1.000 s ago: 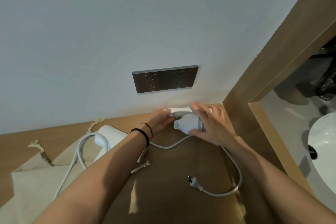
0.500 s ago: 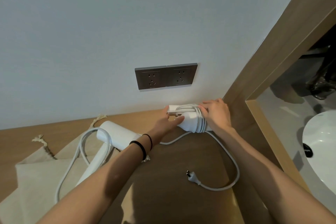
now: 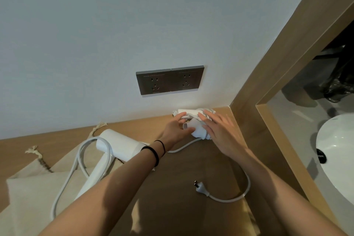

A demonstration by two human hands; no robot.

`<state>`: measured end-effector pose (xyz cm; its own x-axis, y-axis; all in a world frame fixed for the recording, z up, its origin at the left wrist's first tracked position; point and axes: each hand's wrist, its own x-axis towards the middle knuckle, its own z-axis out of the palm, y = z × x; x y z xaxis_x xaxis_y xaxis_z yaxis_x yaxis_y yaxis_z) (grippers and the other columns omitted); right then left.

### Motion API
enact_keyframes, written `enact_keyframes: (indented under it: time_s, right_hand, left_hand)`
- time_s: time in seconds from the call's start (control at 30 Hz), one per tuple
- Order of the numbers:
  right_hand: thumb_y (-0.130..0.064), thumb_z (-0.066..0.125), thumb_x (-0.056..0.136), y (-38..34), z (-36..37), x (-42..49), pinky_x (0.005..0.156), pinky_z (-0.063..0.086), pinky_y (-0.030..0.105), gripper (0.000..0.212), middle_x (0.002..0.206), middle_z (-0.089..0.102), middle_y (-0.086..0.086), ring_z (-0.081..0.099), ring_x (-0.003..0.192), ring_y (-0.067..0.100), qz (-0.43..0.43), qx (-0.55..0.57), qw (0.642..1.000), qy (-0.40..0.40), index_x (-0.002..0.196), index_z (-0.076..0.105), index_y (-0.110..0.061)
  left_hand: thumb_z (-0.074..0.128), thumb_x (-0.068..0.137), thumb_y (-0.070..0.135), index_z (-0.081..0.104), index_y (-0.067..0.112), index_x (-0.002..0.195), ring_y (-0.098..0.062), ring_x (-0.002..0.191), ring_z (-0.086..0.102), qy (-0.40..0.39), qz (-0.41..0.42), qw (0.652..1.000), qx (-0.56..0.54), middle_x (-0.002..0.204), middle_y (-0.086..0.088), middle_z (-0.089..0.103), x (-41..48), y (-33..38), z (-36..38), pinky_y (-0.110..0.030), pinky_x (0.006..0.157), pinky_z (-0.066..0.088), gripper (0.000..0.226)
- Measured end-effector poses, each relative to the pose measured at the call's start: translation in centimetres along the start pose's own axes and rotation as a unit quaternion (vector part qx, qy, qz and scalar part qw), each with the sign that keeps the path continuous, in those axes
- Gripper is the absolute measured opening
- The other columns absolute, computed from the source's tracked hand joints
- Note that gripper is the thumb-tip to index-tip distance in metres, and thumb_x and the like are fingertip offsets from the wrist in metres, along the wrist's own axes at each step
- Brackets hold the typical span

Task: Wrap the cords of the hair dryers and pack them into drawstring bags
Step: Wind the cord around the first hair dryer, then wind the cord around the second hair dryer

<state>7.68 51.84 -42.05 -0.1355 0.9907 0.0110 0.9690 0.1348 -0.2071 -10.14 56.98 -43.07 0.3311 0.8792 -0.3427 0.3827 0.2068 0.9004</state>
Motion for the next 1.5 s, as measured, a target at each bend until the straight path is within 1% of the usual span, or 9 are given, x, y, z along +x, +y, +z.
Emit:
enact_keyframes:
  time_s: [0.13,0.27,0.43,0.53,0.73,0.83,1.03,1.33,1.5]
  right_hand:
    - [-0.033,0.046,0.099,1.5,-1.5,0.9,0.114,0.021,0.045,0.047,0.144,0.048,-0.001,0.041,0.133,0.023,0.038,-0.034,0.999,0.010,0.145,0.035,-0.031]
    - [-0.026,0.036,0.102,3.6,-2.7,1.7,0.107,0.026,0.039,0.042,0.139,0.053,0.001,0.042,0.128,0.024,0.130,-0.030,0.991,0.018,0.144,0.037,-0.030]
    - [-0.007,0.034,0.100,4.1,-2.6,2.0,0.108,0.033,0.038,0.044,0.146,0.043,0.011,0.034,0.138,0.027,0.197,-0.008,0.979,-0.055,0.142,0.043,-0.018]
    - [0.006,0.032,0.096,3.7,-2.8,2.7,0.114,0.024,0.039,0.045,0.146,0.040,0.018,0.030,0.140,0.032,0.218,-0.009,0.973,-0.077,0.137,0.044,-0.008]
    - [0.015,0.037,0.089,3.3,-2.4,1.7,0.118,0.009,0.036,0.058,0.151,0.036,0.010,0.019,0.144,0.027,0.157,0.035,0.986,-0.032,0.143,0.036,-0.006]
    - [0.006,0.039,0.095,3.2,-2.3,0.9,0.117,0.015,0.035,0.051,0.150,0.038,0.007,0.022,0.144,0.027,0.144,0.061,0.988,-0.016,0.144,0.037,-0.010]
    - [-0.002,0.049,0.093,0.6,-4.6,-0.9,0.105,0.038,0.035,0.038,0.128,0.059,0.005,0.049,0.122,0.024,0.077,0.111,0.989,0.057,0.129,0.056,-0.014]
    - [-0.015,0.052,0.096,-7.1,-6.0,-3.4,0.106,0.036,0.032,0.039,0.137,0.054,-0.002,0.046,0.127,0.017,0.025,0.129,0.990,0.047,0.134,0.053,-0.023]
    - [-0.016,0.049,0.096,-11.6,-3.7,-3.9,0.103,0.037,0.035,0.040,0.133,0.056,0.000,0.047,0.124,0.021,-0.038,0.143,0.989,-0.008,0.135,0.051,-0.023]
  left_hand:
    - [0.073,0.081,0.012,0.038,0.010,0.143,-0.022,0.124,0.051,-0.011,0.001,1.000,-0.012,0.136,-0.013,0.053,1.0,0.9,0.5,-0.025,0.095,0.044,0.071]
    - [0.074,0.080,0.013,0.039,0.010,0.141,-0.024,0.123,0.052,-0.024,0.000,1.000,-0.009,0.135,-0.013,0.055,1.4,1.4,1.0,-0.038,0.102,0.045,0.071]
    - [0.073,0.081,0.011,0.034,0.009,0.145,-0.024,0.130,0.046,-0.036,0.004,0.999,-0.007,0.139,-0.012,0.050,1.4,1.0,1.4,-0.042,0.107,0.041,0.074]
    - [0.067,0.086,0.009,0.027,0.010,0.147,-0.027,0.133,0.042,-0.061,0.003,0.998,0.006,0.144,-0.012,0.045,1.1,1.1,1.4,-0.044,0.110,0.037,0.073]
    - [0.057,0.093,0.014,0.026,0.016,0.148,-0.026,0.127,0.048,-0.062,0.009,0.996,0.056,0.145,-0.007,0.045,0.7,0.8,1.0,-0.031,0.105,0.040,0.063]
    - [0.053,0.095,0.012,0.028,0.019,0.147,-0.022,0.125,0.048,-0.068,-0.006,0.997,0.030,0.143,-0.007,0.046,0.2,1.0,0.5,-0.020,0.095,0.039,0.058]
    - [0.055,0.093,0.007,0.043,0.009,0.139,-0.023,0.128,0.049,-0.044,0.038,0.997,0.058,0.135,-0.015,0.052,-1.9,2.5,-0.6,-0.027,0.100,0.043,0.048]
    - [0.055,0.094,0.016,0.046,0.015,0.137,-0.014,0.121,0.051,0.017,0.099,0.987,0.123,0.134,-0.005,0.054,-8.5,2.4,-7.1,-0.008,0.084,0.042,0.044]
    - [0.058,0.093,0.015,0.050,0.016,0.134,-0.020,0.120,0.053,0.122,0.108,0.975,0.152,0.131,-0.004,0.057,-13.8,-1.3,-11.6,-0.026,0.098,0.041,0.042]
